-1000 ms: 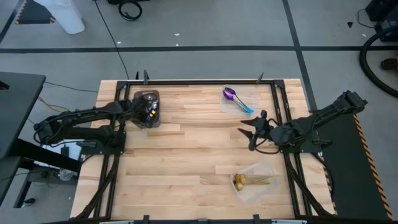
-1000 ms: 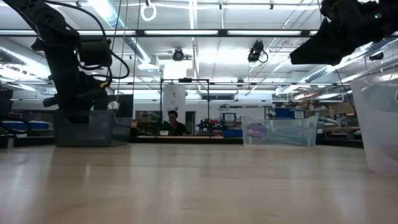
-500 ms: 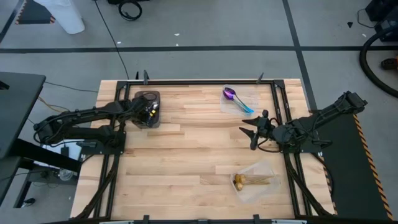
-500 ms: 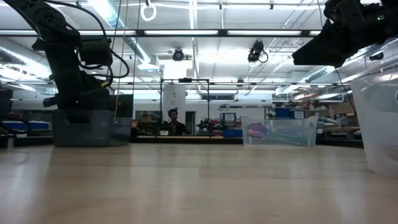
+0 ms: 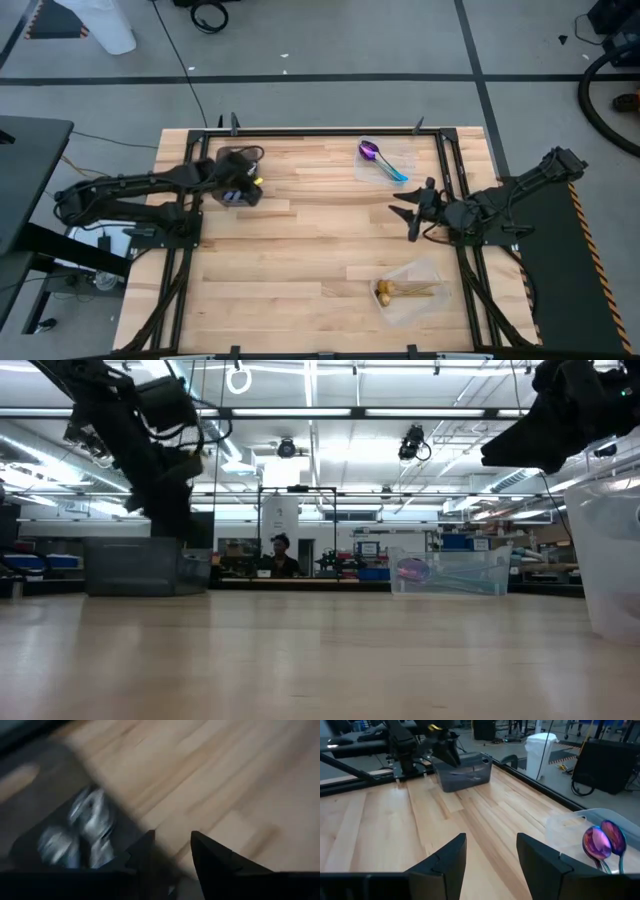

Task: Sort silverware by color (type)
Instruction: Return to Home Position

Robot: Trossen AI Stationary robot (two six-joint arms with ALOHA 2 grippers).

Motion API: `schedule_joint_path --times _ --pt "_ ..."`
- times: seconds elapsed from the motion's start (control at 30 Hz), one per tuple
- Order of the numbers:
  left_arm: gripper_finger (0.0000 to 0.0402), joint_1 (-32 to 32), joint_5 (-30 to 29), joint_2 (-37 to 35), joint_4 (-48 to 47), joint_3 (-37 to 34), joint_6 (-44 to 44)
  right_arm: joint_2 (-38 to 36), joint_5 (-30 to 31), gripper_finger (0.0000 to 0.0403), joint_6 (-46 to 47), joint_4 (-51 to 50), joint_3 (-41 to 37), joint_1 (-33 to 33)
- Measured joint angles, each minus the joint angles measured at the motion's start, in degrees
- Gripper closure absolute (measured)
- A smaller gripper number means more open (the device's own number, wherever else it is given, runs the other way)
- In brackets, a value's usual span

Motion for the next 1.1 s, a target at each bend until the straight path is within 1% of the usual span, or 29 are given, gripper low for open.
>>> schedule_joint_path --times 0.13,0.27,0.33,0.43,0.47,0.53,0.63,0.83,0.93,1.0,1.1 --pt "0.0267 -5.0 0.0 0.0 8.6 0.0 5.2 -2.6 -0.1 0.0222 -0.2 0.1 -0.8 0.0" --pt "0.0267 -8.7 0.1 0.0 15.4 0.0 8.3 -4.4 -2.7 0.0224 -0.4 0.2 -0.8 0.0" --pt "0.0267 -9.7 0.0 0.0 17.2 0.0 8.0 -4.7 -3.4 0.0225 -0.4 0.6 -0.8 0.0" --pt "0.0267 -10.3 0.0 0.0 18.5 0.0 3.2 -4.7 -3.2 0.0225 -0.2 0.5 -0.7 0.0" --pt "0.0267 -10.4 0.0 0.0 18.6 0.0 3.1 -4.9 -3.2 0.0225 0.0 0.5 -0.7 0.0" --pt "0.0267 -11.0 0.0 -0.5 19.2 0.0 5.2 -5.5 -4.1 0.0225 -1.2 0.8 -0.6 0.0" --pt "0.0267 -12.4 0.1 -2.1 24.1 -0.9 9.6 -7.8 -4.5 0.0225 -2.4 0.9 -0.6 0.0" --pt "0.0267 -12.4 -0.1 -7.2 29.0 -4.1 15.1 -14.1 -6.0 0.0225 -2.7 1.0 -0.5 0.0" --pt "0.0267 -12.4 0.6 -9.7 32.8 -6.9 16.6 -16.7 -10.6 0.0225 -2.2 0.6 -0.5 -0.7" --pt "0.0267 -12.4 1.6 -11.2 36.8 -9.1 16.9 -18.0 -13.6 0.0225 -0.1 -0.9 -0.5 -1.5" --pt "0.0267 -12.5 2.0 -13.5 42.2 -13.1 16.3 -19.6 -15.1 0.0225 2.9 -3.1 -0.5 -2.3"
